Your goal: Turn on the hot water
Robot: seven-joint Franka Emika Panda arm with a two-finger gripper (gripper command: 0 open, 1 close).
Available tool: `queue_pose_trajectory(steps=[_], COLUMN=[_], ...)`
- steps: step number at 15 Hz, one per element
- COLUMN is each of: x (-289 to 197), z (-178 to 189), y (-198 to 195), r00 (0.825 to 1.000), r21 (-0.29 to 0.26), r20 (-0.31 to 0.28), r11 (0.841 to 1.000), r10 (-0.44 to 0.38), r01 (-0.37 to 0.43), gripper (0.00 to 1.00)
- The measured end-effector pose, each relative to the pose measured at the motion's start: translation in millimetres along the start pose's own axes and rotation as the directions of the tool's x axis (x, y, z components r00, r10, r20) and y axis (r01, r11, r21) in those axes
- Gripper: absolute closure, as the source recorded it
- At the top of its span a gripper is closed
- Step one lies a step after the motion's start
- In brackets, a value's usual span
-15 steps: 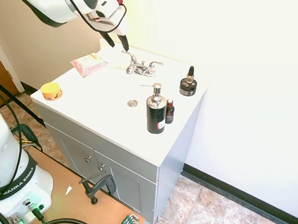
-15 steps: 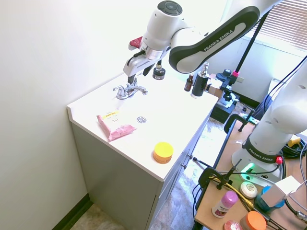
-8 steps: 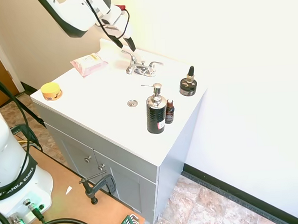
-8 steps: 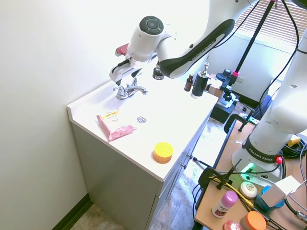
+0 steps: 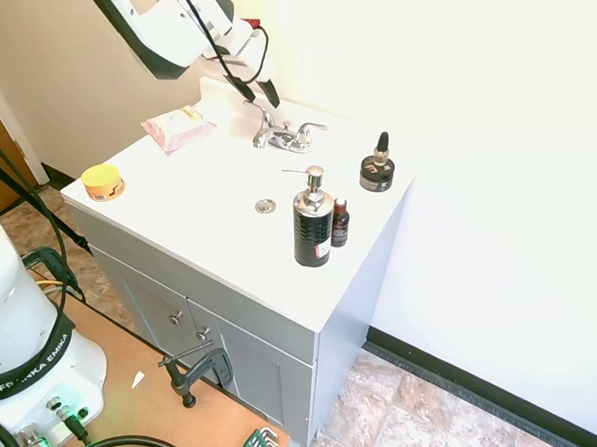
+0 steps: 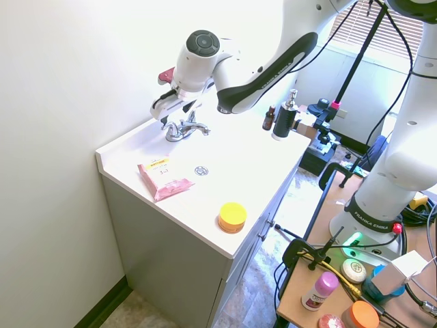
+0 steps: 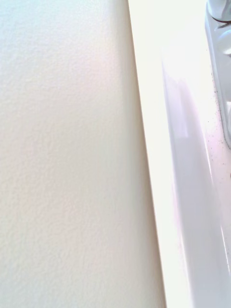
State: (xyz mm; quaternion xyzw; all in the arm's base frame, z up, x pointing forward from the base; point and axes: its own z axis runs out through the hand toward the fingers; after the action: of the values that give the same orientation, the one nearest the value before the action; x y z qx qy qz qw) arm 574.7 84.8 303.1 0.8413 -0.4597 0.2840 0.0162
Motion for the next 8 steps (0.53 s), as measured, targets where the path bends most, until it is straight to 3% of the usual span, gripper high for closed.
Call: queue_pose_trajectory(steps=[4, 8], x=[-3.9, 3.6], z=[8.6, 13.6], y=[3.7, 14.1], r00=[0.998, 0.998], r21=[-0.085, -0.187], r20=[0.063, 0.058], r11=[0.996, 0.982], r10=[-0.012, -0.026], r01=[0.017, 0.037], gripper=[0.00, 0.00])
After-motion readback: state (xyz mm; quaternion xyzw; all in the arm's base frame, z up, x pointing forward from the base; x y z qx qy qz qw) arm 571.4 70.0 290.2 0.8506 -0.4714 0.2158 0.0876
